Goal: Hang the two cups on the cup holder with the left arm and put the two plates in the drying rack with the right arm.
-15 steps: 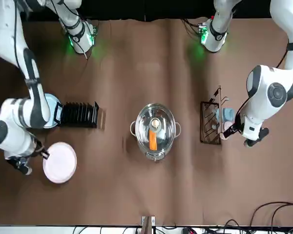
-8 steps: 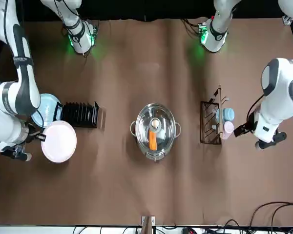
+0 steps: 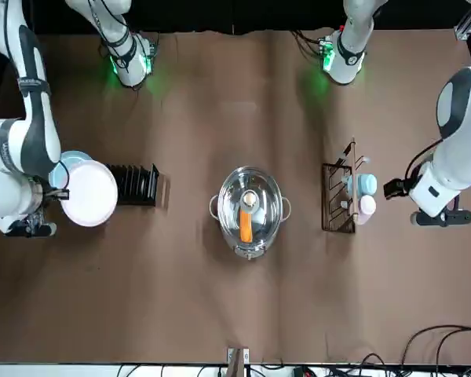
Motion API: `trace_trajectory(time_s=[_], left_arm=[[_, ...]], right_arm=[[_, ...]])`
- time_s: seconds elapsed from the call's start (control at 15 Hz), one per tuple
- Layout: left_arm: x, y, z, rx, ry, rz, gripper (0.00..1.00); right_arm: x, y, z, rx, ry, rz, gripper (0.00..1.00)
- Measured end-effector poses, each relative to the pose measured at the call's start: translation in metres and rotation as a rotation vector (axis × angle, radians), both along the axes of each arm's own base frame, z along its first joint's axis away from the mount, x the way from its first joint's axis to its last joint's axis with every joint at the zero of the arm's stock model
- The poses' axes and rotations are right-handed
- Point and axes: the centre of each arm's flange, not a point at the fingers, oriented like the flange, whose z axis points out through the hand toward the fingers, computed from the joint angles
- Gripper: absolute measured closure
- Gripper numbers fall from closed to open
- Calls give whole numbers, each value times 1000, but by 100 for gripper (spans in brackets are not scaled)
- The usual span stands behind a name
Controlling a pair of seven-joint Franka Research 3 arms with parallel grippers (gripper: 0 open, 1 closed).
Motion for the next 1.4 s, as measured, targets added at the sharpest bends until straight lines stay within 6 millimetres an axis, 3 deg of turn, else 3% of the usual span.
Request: trace_trajectory(time_s=[0.27,0.6,0.93,1.07,1.2,1.4], left_arm=[[1,-19,22,26,-24,-32,0],[-1,-29,43,52,-56,6,0],[-31,-20,110,-35,-118,66,0],[-50,-22,124,-26,-89,20,0],[-51,-23,120,-25,-73,-1,0],[-50,-23,115,-25,-60,-14,0]], right_arm=[[-10,1,-14,-142,60,108,97],[-27,5,-29,-310,129,242,97],[-36,22,-25,-362,86,345,97],[-43,27,-28,-398,42,428,97],[-45,33,-29,-447,25,449,97],[-49,66,-37,-491,-21,432,97]])
